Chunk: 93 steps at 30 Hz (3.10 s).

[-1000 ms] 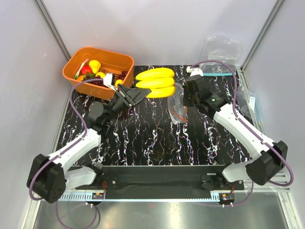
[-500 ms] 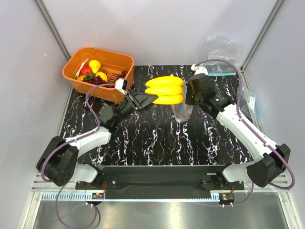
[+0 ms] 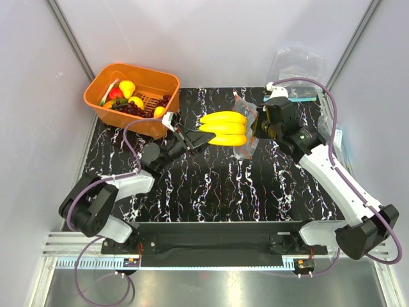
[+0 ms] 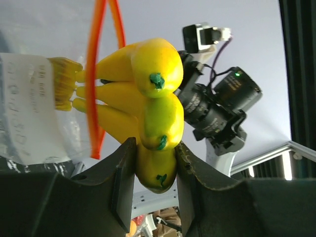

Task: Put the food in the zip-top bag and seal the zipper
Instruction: Place the fake fruit in the zipper food storage bag.

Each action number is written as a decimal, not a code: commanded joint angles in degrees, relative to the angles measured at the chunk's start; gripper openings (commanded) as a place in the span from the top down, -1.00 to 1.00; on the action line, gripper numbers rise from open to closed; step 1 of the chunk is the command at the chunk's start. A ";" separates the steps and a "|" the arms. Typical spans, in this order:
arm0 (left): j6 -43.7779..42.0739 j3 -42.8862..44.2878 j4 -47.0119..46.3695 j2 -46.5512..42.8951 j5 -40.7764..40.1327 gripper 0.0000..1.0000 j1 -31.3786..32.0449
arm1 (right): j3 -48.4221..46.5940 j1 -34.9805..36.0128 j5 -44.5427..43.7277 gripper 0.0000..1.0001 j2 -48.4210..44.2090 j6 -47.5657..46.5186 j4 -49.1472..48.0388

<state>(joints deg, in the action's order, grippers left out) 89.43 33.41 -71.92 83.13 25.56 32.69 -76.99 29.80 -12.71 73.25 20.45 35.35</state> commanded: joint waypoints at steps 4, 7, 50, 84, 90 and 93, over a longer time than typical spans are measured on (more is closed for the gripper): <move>-10.83 7.62 4.48 0.45 2.64 0.52 0.36 | -2.37 -0.36 5.58 1.00 -1.19 -0.14 1.20; -20.67 12.88 16.69 -0.34 4.76 0.51 0.62 | -3.07 -0.36 6.99 1.00 -0.83 -1.11 3.66; -89.08 40.51 75.98 6.07 -20.19 0.36 19.52 | -6.86 -0.36 17.01 1.00 -1.97 -2.70 7.45; -83.63 43.06 86.94 0.19 -22.74 -0.64 21.02 | -2.11 -0.71 8.66 1.00 -4.26 1.09 5.78; -83.98 42.97 87.74 -0.69 -23.37 -0.06 20.75 | -1.50 -0.62 9.54 1.00 -4.26 1.00 5.52; -84.33 43.32 87.22 -0.52 -20.04 -0.05 20.66 | -1.23 -0.71 10.69 1.00 -3.91 1.09 5.17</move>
<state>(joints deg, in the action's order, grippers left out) 5.50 73.93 16.97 85.41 3.92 53.74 -78.32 29.43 -2.28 70.11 21.28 42.72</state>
